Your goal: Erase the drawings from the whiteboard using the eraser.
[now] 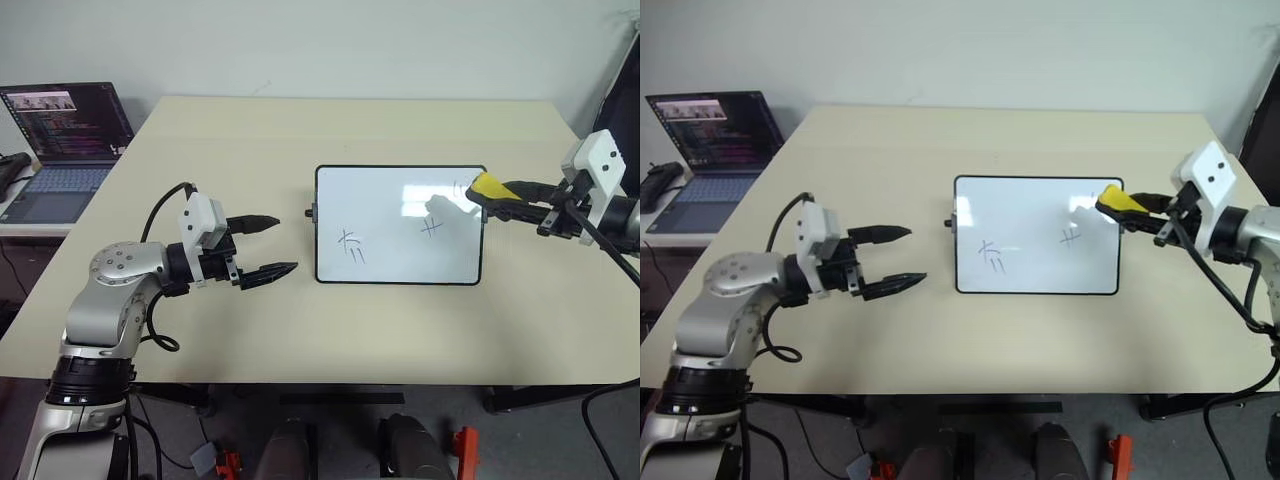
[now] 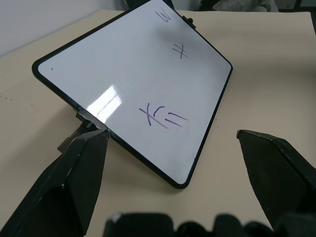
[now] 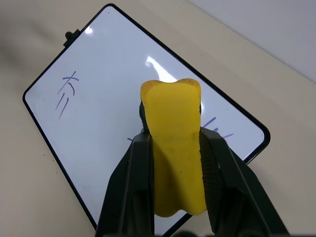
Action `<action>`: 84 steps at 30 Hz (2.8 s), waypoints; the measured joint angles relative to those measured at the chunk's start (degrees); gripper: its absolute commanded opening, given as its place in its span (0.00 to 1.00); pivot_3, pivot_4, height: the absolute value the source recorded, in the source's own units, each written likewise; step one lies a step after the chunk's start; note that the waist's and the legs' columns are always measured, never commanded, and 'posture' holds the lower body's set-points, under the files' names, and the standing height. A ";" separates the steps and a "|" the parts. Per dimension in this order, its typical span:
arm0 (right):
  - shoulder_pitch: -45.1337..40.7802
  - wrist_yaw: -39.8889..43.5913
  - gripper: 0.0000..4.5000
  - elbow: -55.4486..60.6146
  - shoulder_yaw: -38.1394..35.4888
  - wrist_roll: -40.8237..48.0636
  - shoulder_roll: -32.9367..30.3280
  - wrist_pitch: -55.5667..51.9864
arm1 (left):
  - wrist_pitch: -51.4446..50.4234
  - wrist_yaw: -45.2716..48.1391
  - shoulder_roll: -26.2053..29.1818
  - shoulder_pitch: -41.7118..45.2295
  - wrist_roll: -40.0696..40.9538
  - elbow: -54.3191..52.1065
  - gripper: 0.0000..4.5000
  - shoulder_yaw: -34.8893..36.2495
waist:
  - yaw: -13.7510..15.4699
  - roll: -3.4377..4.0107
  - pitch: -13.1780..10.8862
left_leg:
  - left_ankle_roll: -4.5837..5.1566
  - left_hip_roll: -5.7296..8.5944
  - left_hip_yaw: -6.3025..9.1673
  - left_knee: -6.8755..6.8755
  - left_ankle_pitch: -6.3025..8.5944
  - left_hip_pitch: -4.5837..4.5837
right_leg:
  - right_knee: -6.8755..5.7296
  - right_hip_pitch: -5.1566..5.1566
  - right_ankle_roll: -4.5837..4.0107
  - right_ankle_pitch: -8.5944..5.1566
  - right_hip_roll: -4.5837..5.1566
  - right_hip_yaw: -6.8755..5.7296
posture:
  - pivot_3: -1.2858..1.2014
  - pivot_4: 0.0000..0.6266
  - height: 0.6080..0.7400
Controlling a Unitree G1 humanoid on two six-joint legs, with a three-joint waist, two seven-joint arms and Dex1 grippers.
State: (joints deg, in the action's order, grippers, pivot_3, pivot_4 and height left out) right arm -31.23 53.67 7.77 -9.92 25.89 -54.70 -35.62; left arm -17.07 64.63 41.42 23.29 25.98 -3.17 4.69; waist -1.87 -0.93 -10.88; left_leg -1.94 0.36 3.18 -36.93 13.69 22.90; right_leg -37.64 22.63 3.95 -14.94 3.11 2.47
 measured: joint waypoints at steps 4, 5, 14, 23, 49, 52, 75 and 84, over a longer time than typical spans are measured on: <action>-5.76 -0.27 0.20 0.08 1.42 0.02 1.95 0.18 | 0.00 0.25 0.02 0.61 -0.09 0.16 1.00 -0.37 | -0.12 0.00 0.00 | 0.00 -0.02 -0.01 -0.01 0.00 -0.02 | -0.04 0.02 -0.01 0.00 -0.02 0.01 | 0.52 0.24 1.00; -6.87 -0.35 0.20 0.29 2.23 0.01 2.92 0.25 | 0.00 0.41 0.02 0.83 -0.11 0.18 1.00 -0.54 | -0.14 0.00 0.00 | 0.00 -0.03 -0.01 -0.01 0.00 -0.03 | -0.04 0.02 -0.01 0.00 -0.03 0.01 | 0.52 0.24 1.00; -16.24 -8.85 0.20 -5.26 26.15 -16.20 25.05 10.14 | 0.53 1.93 1.60 0.19 -2.30 0.73 1.00 -2.02 | -0.97 -0.01 0.00 | -0.02 0.01 -0.02 -0.03 -0.02 0.40 | -0.32 0.65 -0.05 -0.01 -0.01 0.05 | 0.52 0.24 1.00; -20.71 -12.65 0.20 -26.06 31.21 -29.29 29.13 24.31 | 0.05 2.40 4.04 -1.02 -2.49 0.00 1.00 -1.93 | -0.15 -0.02 0.00 | -0.02 0.01 0.00 -0.03 -0.02 0.47 | -0.35 0.73 -0.08 -0.01 -0.02 0.01 | 0.52 0.24 1.00; -13.60 -3.53 0.19 -26.16 38.78 -40.15 29.47 32.13 | -0.18 2.57 4.89 0.15 -2.26 -0.43 1.00 -2.04 | -0.90 -0.23 0.14 | 0.17 -0.04 0.08 -0.04 -0.18 -1.14 | -0.37 -0.83 -0.06 -0.07 -0.07 -0.02 | 0.52 0.24 1.00; -18.11 -7.17 0.19 -30.67 37.94 -40.68 29.47 34.05 | -0.07 2.90 4.74 1.09 -2.37 0.25 1.00 -2.30 | -0.93 -0.23 0.13 | 0.21 -0.04 0.08 -0.04 -0.28 -1.14 | -0.36 -0.81 -0.18 -0.04 -0.07 -0.01 | 0.52 0.24 1.00; -5.32 0.23 0.19 -16.50 37.58 -42.67 25.58 29.23 | -0.07 3.51 3.77 2.20 -2.68 0.97 1.00 -3.22 | -0.41 -0.34 0.21 | 0.21 -0.06 0.13 0.10 -0.31 -1.06 | -0.20 -0.78 -0.37 -0.20 -0.06 -0.08 | 0.52 0.24 1.00; -7.24 7.58 0.19 2.50 16.15 -22.20 17.98 7.58 | -0.17 3.53 3.22 4.34 -2.69 1.33 1.00 -3.91 | 0.30 -0.21 -0.02 | 0.17 0.04 0.49 0.00 -0.31 0.52 | -0.26 0.66 -0.14 0.26 0.02 -0.15 | 0.52 0.24 1.00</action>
State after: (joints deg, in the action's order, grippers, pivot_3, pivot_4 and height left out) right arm -38.46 61.25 10.27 6.23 3.69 -36.71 -28.04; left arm -17.25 68.17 44.64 27.63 23.30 -1.84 0.78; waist -1.57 -1.14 -10.90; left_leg -1.76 0.40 3.67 -36.93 13.39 23.42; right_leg -37.90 23.29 3.82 -14.68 3.14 2.32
